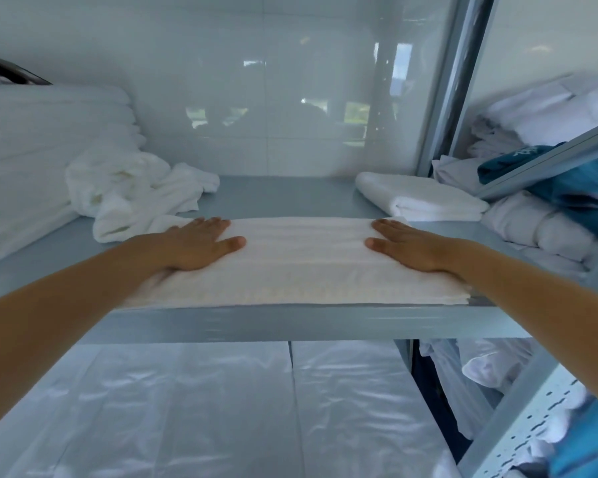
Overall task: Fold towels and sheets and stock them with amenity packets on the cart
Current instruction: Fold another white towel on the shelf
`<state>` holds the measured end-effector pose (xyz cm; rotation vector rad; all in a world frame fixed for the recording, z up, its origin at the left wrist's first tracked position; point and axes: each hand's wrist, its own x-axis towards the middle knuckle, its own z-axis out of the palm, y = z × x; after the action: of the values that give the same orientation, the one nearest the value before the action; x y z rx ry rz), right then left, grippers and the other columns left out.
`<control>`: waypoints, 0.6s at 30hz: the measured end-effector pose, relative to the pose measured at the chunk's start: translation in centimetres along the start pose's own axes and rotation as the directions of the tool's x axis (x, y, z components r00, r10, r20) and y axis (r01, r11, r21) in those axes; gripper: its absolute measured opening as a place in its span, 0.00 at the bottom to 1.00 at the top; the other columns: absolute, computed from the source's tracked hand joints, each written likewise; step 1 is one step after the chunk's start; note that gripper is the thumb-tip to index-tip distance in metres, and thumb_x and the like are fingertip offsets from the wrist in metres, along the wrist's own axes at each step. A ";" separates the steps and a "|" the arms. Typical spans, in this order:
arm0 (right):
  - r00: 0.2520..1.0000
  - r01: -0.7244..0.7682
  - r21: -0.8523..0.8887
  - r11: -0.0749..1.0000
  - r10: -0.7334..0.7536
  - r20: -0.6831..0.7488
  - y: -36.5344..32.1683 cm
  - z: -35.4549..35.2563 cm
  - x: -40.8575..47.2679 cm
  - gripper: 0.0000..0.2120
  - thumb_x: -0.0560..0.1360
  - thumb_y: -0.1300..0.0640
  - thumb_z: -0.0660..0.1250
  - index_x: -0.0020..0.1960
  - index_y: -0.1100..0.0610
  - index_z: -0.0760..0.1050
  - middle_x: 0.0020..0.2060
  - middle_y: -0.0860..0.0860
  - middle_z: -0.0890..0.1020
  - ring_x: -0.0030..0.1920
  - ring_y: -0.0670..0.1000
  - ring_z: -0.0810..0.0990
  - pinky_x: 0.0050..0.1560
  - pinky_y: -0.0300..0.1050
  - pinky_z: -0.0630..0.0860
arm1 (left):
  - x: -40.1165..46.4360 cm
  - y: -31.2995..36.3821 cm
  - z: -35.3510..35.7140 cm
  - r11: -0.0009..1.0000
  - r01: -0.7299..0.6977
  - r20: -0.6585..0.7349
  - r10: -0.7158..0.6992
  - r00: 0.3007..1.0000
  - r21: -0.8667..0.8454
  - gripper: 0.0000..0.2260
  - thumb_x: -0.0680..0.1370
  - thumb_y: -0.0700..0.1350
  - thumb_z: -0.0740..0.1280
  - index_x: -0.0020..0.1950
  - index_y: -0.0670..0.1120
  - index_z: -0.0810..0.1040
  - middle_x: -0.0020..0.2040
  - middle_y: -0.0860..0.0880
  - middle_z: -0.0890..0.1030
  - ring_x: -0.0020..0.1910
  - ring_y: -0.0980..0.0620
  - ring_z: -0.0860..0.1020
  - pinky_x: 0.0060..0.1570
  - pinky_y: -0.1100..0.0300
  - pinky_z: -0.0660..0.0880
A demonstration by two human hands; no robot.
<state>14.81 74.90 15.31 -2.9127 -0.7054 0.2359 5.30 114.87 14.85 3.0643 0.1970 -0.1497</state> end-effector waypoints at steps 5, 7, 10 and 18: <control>0.991 -0.047 -0.186 0.981 0.022 -0.133 -2.5 -0.3 -0.8 0.32 0.84 0.35 0.45 0.79 0.54 0.59 0.80 0.52 0.62 0.78 0.53 0.63 0.77 0.59 0.57 | -0.6 0.2 0.4 0.999 0.037 -0.003 -0.037 0.999 0.000 0.50 0.68 0.80 0.39 0.84 0.53 0.44 0.84 0.53 0.45 0.83 0.50 0.47 0.79 0.41 0.49; 0.987 -0.005 -0.048 0.999 -0.003 -0.163 -5.7 0.3 -2.0 0.31 0.83 0.34 0.49 0.76 0.54 0.63 0.73 0.51 0.71 0.67 0.54 0.75 0.69 0.53 0.68 | -1.1 0.2 0.5 0.998 0.067 -0.003 -0.067 0.998 -0.004 0.52 0.67 0.80 0.38 0.84 0.52 0.44 0.84 0.52 0.45 0.83 0.49 0.48 0.79 0.41 0.49; 0.990 0.062 0.084 0.995 -0.051 -0.130 -11.5 2.0 -2.5 0.38 0.79 0.28 0.48 0.74 0.57 0.67 0.73 0.55 0.72 0.69 0.58 0.73 0.68 0.54 0.66 | -2.0 0.7 0.6 0.992 0.125 0.001 -0.125 0.992 0.000 0.54 0.66 0.79 0.38 0.84 0.48 0.45 0.84 0.47 0.47 0.83 0.45 0.50 0.79 0.42 0.51; 0.984 0.144 -0.036 0.989 -0.147 -0.104 -15.5 4.0 0.9 0.43 0.77 0.25 0.47 0.83 0.51 0.49 0.83 0.49 0.50 0.82 0.55 0.49 0.78 0.67 0.48 | -5.7 0.4 -0.2 0.961 0.241 -0.092 -0.231 0.969 0.135 0.42 0.75 0.77 0.46 0.67 0.45 0.75 0.69 0.44 0.77 0.59 0.45 0.78 0.62 0.51 0.70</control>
<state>8.02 89.30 13.90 -2.8576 -0.9053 0.0551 -0.22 113.80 15.62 3.1825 0.5828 -0.0623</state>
